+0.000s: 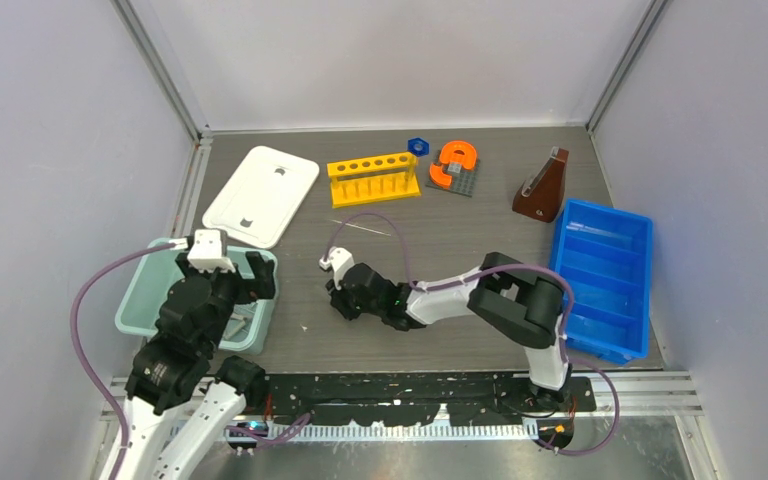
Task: Organize the chemistry lab equipment
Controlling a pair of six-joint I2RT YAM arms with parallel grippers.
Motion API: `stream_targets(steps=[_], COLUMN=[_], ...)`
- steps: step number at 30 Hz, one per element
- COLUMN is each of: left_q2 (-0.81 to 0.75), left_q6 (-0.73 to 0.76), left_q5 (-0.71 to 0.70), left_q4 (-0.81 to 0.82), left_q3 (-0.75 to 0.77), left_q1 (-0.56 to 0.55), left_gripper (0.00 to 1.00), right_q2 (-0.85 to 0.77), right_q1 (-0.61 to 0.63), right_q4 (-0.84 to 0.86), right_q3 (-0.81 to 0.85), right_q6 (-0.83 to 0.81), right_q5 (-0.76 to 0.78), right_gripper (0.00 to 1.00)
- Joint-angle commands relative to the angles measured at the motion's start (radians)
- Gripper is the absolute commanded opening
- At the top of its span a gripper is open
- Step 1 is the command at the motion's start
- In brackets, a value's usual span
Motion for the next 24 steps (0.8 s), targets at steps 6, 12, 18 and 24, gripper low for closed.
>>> stream_targets(steps=[6, 12, 18, 24], left_q2=[0.132, 0.175, 0.244, 0.321], left_q6=[0.16, 0.176, 0.329, 0.583], left_q5=[0.35, 0.696, 0.764, 0.789], left_q4=[0.151, 0.334, 0.436, 0.433], left_q3=[0.005, -0.049, -0.065, -0.052], left_q1=[-0.004, -0.004, -0.007, -0.124], left_gripper=[0.89, 0.85, 0.82, 0.81], right_q2=[-0.299, -0.488, -0.687, -0.839], right_q1=[-0.007, -0.009, -0.011, -0.024], right_q4=[-0.129, -0.218, -0.395, -0.562], right_q3=[-0.166, -0.209, -0.21, -0.193], right_q6=[0.16, 0.232, 0.264, 0.274], right_q5=[0.034, 0.018, 0.074, 0.079], right_gripper=[0.13, 0.13, 0.14, 0.15])
